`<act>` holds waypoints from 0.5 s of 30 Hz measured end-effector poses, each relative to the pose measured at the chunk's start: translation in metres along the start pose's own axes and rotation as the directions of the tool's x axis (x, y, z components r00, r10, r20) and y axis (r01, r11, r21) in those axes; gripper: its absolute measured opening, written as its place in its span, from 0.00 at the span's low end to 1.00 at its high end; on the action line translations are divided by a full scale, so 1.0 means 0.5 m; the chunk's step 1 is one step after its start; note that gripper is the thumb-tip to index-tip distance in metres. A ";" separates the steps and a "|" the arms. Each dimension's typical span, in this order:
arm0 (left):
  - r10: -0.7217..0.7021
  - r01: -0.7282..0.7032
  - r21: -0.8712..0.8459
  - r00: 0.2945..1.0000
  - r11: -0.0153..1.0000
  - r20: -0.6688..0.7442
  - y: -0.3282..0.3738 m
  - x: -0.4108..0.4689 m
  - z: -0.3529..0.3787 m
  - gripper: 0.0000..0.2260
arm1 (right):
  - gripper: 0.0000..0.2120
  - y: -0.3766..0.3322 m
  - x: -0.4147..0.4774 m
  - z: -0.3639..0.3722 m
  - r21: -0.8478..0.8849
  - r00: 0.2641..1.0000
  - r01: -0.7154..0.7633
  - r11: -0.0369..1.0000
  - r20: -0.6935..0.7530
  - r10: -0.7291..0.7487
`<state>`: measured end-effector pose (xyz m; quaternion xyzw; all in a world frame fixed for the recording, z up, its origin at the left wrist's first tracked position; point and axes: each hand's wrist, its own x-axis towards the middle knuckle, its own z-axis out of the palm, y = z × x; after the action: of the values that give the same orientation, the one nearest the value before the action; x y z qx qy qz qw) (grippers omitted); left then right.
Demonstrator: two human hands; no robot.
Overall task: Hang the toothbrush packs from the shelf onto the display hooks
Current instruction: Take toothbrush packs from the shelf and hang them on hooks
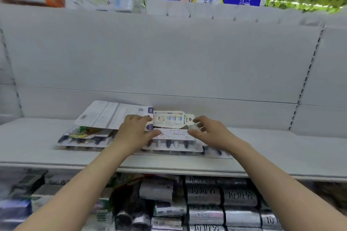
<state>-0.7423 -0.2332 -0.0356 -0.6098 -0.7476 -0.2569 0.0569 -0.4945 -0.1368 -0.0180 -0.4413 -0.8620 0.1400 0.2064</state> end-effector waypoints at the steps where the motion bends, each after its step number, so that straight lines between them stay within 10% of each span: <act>1: 0.006 -0.006 0.003 1.000 1.000 0.011 -0.005 0.006 0.003 0.30 | 0.31 0.000 0.014 0.010 0.029 1.000 -0.003 1.000 -0.006 0.003; 15: 0.169 -0.162 -0.071 0.981 0.984 0.095 -0.025 0.054 0.067 0.25 | 0.39 0.001 0.210 0.080 0.261 0.972 -0.164 0.951 -0.123 0.201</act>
<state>-0.7532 -0.1958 -0.0578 -0.6835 -0.6877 -0.2439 0.0211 -0.5685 -0.0530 -0.0286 -0.4990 -0.7752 0.2325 0.3100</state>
